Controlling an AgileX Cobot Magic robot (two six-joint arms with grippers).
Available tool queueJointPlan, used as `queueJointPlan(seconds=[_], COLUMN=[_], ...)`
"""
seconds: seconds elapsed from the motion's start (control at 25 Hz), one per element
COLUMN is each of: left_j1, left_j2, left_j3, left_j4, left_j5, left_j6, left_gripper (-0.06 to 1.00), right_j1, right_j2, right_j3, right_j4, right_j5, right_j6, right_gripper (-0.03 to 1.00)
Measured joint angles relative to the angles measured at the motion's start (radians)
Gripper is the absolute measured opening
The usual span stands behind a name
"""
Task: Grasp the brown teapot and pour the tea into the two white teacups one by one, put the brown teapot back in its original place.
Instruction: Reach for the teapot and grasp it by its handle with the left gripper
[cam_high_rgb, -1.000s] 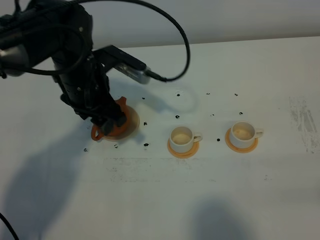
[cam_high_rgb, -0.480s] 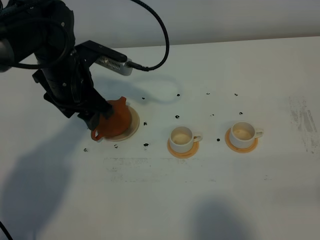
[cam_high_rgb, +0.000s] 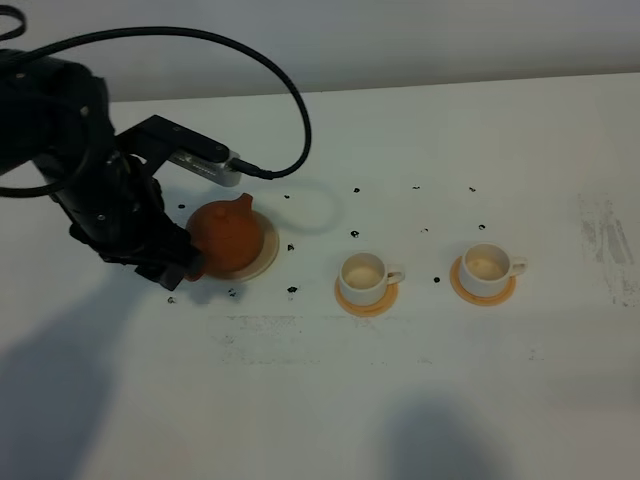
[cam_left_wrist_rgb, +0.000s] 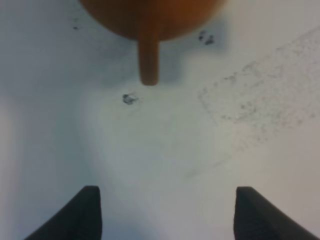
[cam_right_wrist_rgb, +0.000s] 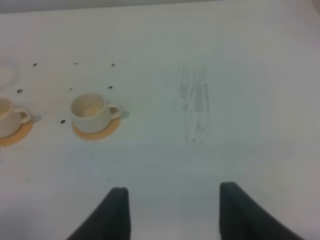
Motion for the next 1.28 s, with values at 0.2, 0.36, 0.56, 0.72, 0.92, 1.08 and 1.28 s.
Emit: queueJointPlan(seconds=[0.2,0.36,0.56,0.72,0.92,1.08,1.28], left_j1=[0.052,0.072,0.073,0.073,0.073,0.073,0.073], left_j2=[-0.03,-0.029,0.006,0.046,0.06,0.089,0.104], left_j3=[0.04,0.041,0.041,0.041,0.041,0.041,0.041], left_j4=[-0.009,-0.045,-0.103,-0.135,-0.15,-0.15,-0.15], left_j5=[-0.049,-0.127,-0.205,-0.187,-0.185,-0.196,-0.234], left_j6=[0.059,0.116,0.196,0.203,0.197,0.166,0.157], left_gripper=[0.56,0.56,0.56,0.56,0.56,0.56,0.56], right_j1=[0.0,0.0,0.0,0.0,0.0,0.0,0.0], right_j2=[0.0,0.0,0.0,0.0,0.0,0.0,0.0], right_j3=[0.0,0.0,0.0,0.0,0.0,0.0,0.0], right_j4=[0.0,0.0,0.0,0.0,0.0,0.0,0.0], right_j5=[0.0,0.0,0.0,0.0,0.0,0.0,0.0], right_j6=[0.0,0.0,0.0,0.0,0.0,0.0,0.0], right_gripper=[0.42,0.42,0.42,0.42,0.42,0.42,0.42])
